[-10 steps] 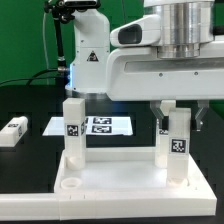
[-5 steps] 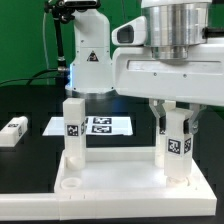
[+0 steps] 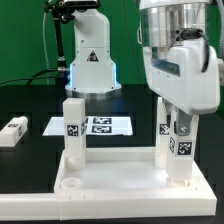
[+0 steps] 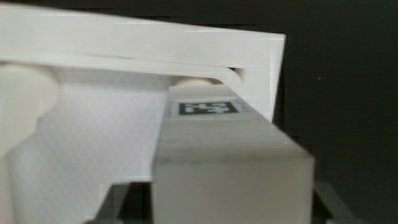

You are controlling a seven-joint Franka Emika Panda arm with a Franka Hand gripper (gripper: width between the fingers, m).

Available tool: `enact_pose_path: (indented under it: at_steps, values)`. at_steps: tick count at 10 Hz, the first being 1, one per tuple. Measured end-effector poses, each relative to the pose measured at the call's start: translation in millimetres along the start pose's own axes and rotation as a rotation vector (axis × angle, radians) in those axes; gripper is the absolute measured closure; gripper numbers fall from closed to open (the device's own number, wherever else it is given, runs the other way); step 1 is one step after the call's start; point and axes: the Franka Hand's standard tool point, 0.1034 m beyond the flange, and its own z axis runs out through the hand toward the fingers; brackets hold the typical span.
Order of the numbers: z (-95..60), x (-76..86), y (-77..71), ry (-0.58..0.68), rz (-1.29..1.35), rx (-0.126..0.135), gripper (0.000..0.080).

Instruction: Assemble desk

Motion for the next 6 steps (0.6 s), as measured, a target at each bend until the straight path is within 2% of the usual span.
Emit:
enact_pose_path:
  at_steps: [1, 2, 3, 4, 5, 6]
  values:
    - [0.2, 0.0, 0.1, 0.001, -0.001, 0.000, 0.0456]
    - [1.1, 0.1, 0.5, 0.002, -0.019, -0.001, 0.0456]
    - [2.3, 1.0, 3.2, 0.007, -0.154, -0.017, 0.0296]
    - [3.9, -0.3, 7.3, 0.005, -0.297, -0.044, 0.0296]
    - [3.6, -4.2, 7.0, 0.010, -0.474, -0.044, 0.0178]
    - [2.6, -8.1, 7.4, 0.011, -0.685, -0.045, 0.0154]
